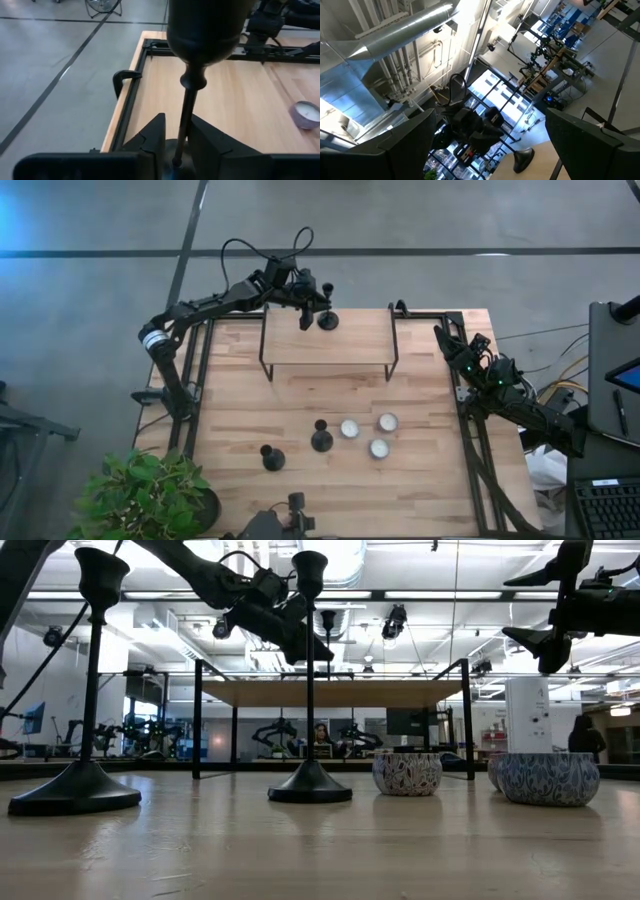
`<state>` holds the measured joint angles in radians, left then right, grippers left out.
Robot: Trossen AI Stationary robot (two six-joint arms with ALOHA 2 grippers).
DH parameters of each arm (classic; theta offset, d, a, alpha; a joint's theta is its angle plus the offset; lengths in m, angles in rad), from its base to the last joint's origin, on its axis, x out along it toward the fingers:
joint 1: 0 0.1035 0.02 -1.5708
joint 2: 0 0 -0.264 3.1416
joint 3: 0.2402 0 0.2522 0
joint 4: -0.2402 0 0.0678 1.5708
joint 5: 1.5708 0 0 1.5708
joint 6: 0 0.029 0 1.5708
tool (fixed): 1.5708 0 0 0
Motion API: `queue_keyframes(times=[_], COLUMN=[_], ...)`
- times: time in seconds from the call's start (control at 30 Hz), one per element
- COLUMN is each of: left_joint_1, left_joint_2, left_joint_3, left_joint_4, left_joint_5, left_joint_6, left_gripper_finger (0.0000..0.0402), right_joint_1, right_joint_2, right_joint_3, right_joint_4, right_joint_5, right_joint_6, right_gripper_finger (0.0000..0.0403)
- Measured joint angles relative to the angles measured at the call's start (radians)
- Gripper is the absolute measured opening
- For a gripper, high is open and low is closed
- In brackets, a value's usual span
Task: Pick & Place candle stick holders
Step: Put the top black candle holder on the shelf, then align the top black candle holder with the other candle holder on the shelf
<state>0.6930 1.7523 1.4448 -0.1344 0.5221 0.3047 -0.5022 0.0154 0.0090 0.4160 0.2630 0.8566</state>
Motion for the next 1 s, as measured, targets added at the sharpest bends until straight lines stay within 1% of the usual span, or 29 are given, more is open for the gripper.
queue_keyframes(times=[0.3, 0.53, 0.7, 0.83, 1.0], left_joint_1=[0.001, 0.001, 0.004, 0.012, 0.022], left_joint_2=[-0.001, -0.005, -0.032, -0.070, -0.121], left_joint_3=[0.001, 0.001, 0.002, 0.002, 0.002], left_joint_4=[0.000, -0.011, -0.075, -0.133, -0.238], left_joint_5=[-0.011, 0.027, 0.024, -0.009, -0.093], left_joint_6=[-0.002, -0.014, 0.026, 0.068, 0.118], left_gripper_finger=[0.0133, 0.0140, 0.0140, 0.0140, 0.0140], right_joint_1=[0.000, 0.000, 0.000, 0.000, 0.000], right_joint_2=[0.000, 0.000, 0.000, 0.000, 0.000], right_joint_3=[0.000, 0.000, 0.000, 0.000, 0.000], right_joint_4=[0.000, 0.000, 0.000, 0.000, 0.000], right_joint_5=[0.000, 0.000, 0.000, 0.000, 0.000], right_joint_6=[0.000, 0.000, 0.000, 0.000, 0.000], right_gripper_finger=[0.0366, 0.0366, 0.0366, 0.0366, 0.0366])
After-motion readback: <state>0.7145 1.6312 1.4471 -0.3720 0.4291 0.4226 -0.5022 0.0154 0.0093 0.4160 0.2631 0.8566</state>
